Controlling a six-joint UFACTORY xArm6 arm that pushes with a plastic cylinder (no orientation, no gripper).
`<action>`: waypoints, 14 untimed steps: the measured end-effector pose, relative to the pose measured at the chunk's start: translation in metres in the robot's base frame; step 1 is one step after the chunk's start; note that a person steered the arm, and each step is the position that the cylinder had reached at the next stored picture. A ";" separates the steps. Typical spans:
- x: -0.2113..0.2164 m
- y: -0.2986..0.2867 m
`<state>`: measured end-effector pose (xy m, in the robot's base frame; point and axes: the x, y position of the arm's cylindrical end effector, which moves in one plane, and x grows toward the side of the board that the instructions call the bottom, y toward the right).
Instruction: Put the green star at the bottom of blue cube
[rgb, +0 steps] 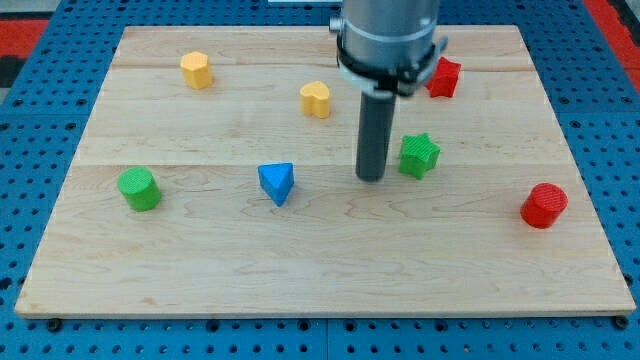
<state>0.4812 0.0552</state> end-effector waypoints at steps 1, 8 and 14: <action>-0.012 0.037; -0.053 0.081; -0.106 0.024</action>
<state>0.3747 0.0794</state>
